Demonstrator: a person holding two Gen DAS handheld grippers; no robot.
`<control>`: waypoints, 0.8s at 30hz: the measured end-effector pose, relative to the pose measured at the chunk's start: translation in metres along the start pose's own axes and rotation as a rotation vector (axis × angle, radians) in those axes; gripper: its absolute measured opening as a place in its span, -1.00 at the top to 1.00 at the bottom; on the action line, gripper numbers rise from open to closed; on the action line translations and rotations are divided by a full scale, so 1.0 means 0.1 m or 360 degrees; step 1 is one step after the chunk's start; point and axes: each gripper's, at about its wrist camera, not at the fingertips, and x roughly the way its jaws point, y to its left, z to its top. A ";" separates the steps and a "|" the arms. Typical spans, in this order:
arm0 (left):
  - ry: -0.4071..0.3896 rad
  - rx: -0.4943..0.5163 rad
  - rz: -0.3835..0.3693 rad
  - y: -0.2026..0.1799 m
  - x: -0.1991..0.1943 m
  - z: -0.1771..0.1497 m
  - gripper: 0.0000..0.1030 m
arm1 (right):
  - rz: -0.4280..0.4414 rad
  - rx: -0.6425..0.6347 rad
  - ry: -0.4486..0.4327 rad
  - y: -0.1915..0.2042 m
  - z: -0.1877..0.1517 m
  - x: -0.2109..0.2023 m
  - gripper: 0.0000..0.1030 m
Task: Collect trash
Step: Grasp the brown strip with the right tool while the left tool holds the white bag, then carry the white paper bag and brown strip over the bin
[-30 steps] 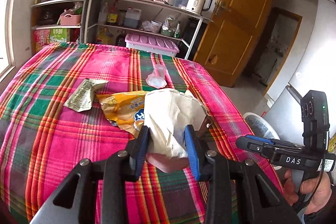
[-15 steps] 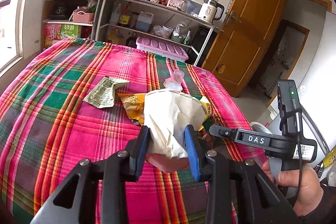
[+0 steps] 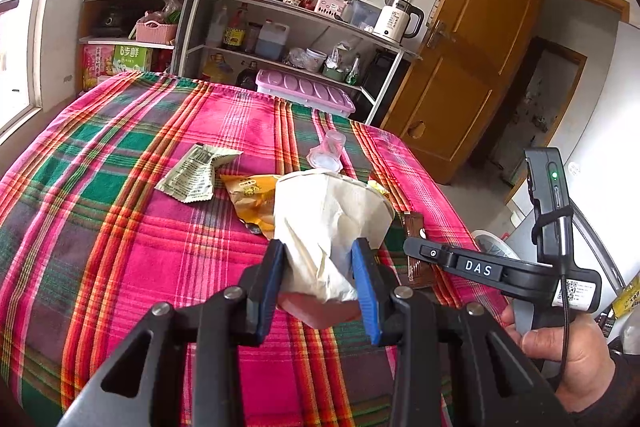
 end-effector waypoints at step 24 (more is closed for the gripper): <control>0.0111 0.0196 -0.0130 -1.26 -0.07 -0.23 0.29 | 0.0014 0.0172 -0.0204 -0.95 -0.62 -1.32 0.82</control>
